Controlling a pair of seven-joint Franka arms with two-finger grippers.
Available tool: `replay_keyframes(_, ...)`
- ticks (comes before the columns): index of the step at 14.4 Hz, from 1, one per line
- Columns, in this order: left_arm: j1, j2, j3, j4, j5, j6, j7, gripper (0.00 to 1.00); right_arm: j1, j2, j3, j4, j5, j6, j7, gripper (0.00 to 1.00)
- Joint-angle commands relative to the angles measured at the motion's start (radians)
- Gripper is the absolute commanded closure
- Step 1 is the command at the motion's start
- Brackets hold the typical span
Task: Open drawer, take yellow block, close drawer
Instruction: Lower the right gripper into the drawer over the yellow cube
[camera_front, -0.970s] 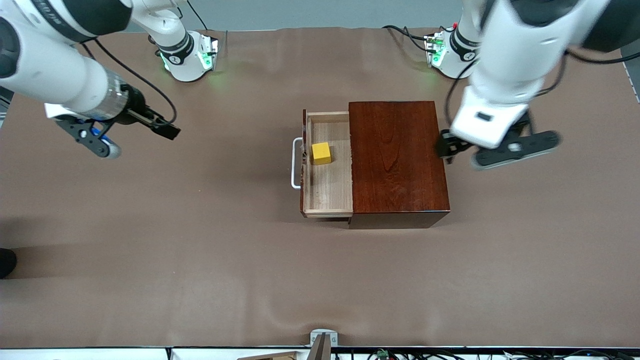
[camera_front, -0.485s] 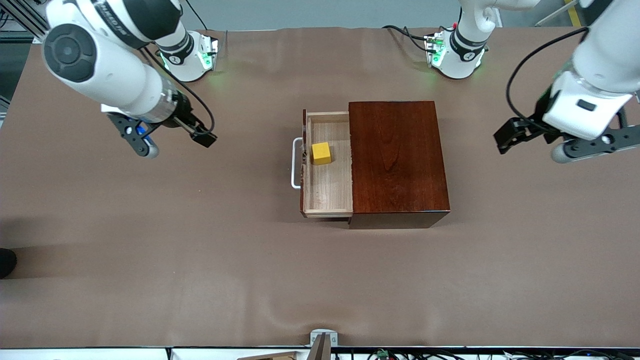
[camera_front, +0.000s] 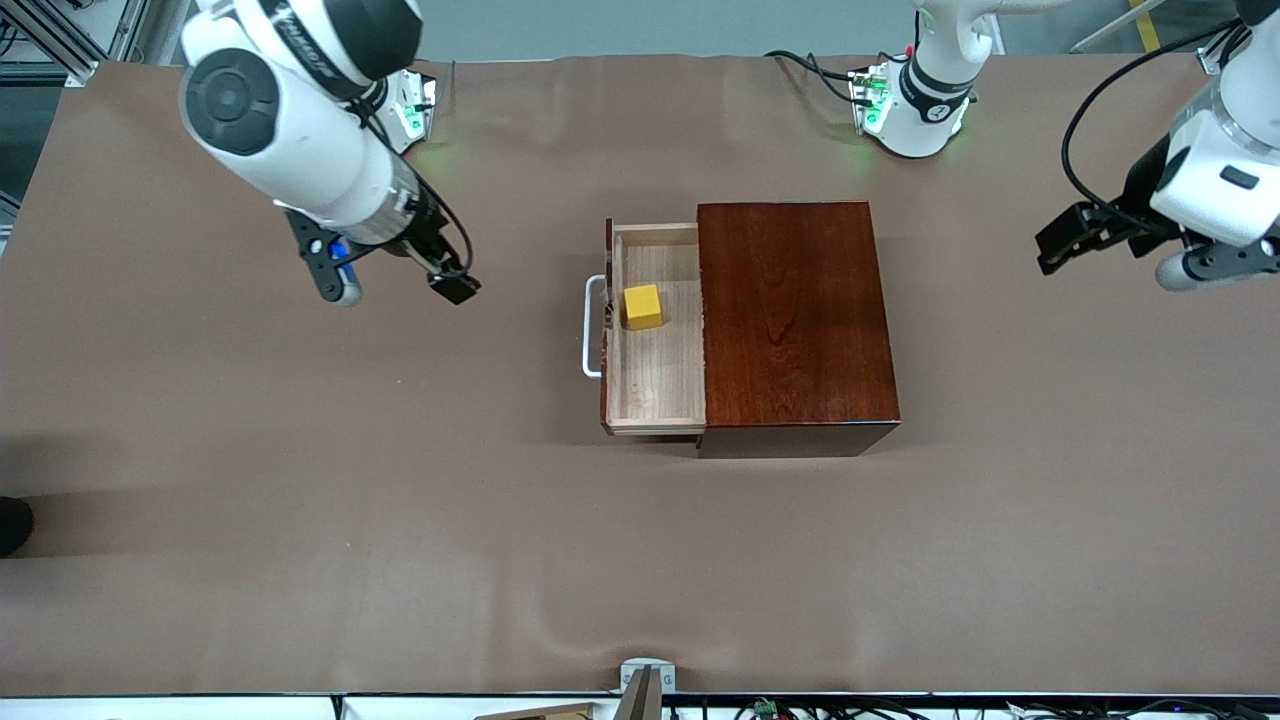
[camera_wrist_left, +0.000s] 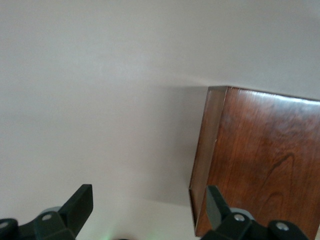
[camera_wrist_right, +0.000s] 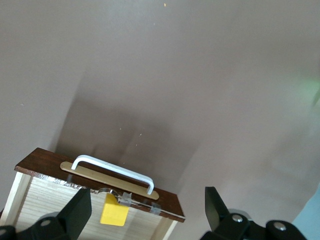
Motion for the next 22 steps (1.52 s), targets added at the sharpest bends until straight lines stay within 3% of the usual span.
replay_keyframes(1, 0.020, -0.076, -0.008, -0.092, -0.017, 0.027, 0.048, 0.00, 0.046, 0.015, -0.011, -0.002, 0.005, 0.020, 0.129, 0.00)
replay_keyframes(4, 0.045, -0.073, -0.007, -0.092, -0.016, 0.021, 0.072, 0.00, 0.071, 0.022, -0.010, -0.002, 0.011, 0.026, 0.186, 0.00)
replay_keyframes(8, 0.098, -0.068, -0.007, -0.089, -0.017, 0.021, 0.178, 0.00, 0.160, 0.090, -0.011, -0.002, 0.002, 0.138, 0.353, 0.00)
replay_keyframes(17, 0.098, -0.067, -0.005, -0.088, -0.017, 0.009, 0.177, 0.00, 0.247, 0.190, -0.013, 0.000, -0.002, 0.281, 0.513, 0.00)
replay_keyframes(22, 0.105, -0.068, -0.007, -0.085, -0.017, 0.006, 0.177, 0.00, 0.298, 0.262, -0.013, 0.007, -0.053, 0.359, 0.628, 0.00)
